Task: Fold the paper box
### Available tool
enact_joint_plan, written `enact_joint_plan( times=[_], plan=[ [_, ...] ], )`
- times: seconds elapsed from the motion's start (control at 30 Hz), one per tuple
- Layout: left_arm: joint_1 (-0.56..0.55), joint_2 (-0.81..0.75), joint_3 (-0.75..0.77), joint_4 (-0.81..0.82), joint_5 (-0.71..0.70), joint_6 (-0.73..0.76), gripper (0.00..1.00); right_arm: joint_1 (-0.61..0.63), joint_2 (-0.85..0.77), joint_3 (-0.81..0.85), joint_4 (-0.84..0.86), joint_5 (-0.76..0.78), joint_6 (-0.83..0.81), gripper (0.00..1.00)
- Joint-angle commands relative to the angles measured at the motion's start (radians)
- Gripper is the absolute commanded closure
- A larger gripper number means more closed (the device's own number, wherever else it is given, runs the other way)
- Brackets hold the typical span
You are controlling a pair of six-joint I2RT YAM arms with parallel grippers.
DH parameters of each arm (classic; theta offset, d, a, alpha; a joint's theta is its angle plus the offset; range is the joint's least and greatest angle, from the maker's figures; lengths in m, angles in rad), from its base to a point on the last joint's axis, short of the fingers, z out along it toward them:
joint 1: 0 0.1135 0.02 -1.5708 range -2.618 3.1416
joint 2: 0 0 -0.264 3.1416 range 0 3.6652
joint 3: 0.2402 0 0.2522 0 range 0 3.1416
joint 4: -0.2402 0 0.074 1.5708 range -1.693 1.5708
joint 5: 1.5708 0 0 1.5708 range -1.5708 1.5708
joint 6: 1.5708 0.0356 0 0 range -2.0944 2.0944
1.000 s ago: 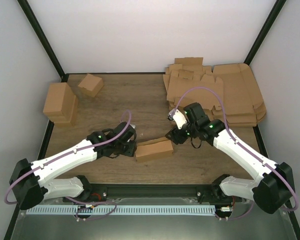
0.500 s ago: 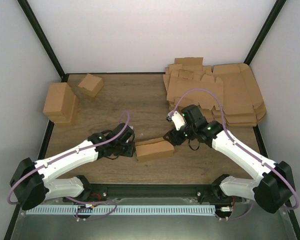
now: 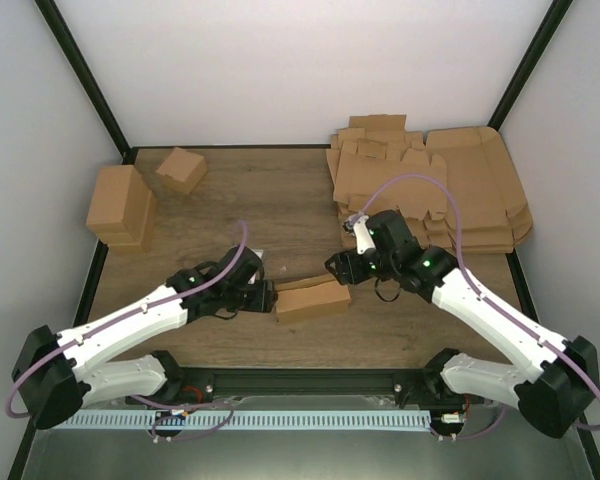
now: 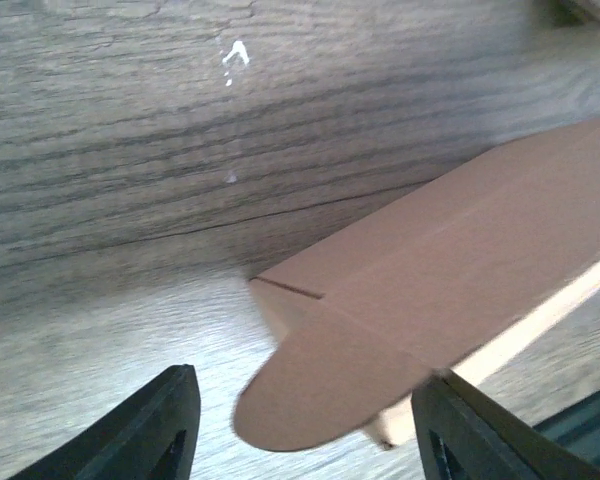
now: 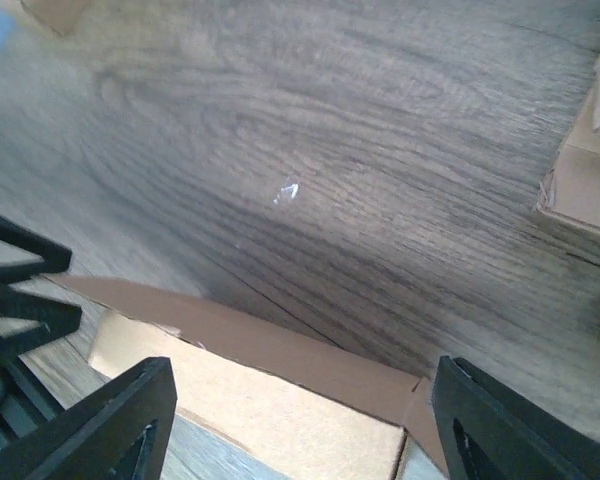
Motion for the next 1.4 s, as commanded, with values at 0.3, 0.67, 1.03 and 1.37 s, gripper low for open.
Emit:
enact_joint_plan(
  times=[0.3,0.67,1.03,1.37],
  plan=[
    [0.006,-0.069,-0.131,0.193,0.080,-0.143,0.46,0.008,-0.222,-0.231,0.138,0.038,0.316,0.22],
    [0.027,-0.062,-0.190,0.252,0.077,-0.170,0.63,0.007,-0.246,-0.361,0.221,0.003,0.448,0.31],
    [0.030,-0.045,-0.207,0.267,0.103,-0.163,0.73,0.006,-0.211,-0.415,0.287,-0.032,0.467,0.40],
    [0.030,-0.022,-0.214,0.293,0.131,-0.162,0.79,0.008,-0.194,-0.449,0.341,-0.070,0.492,0.58]
  ],
)
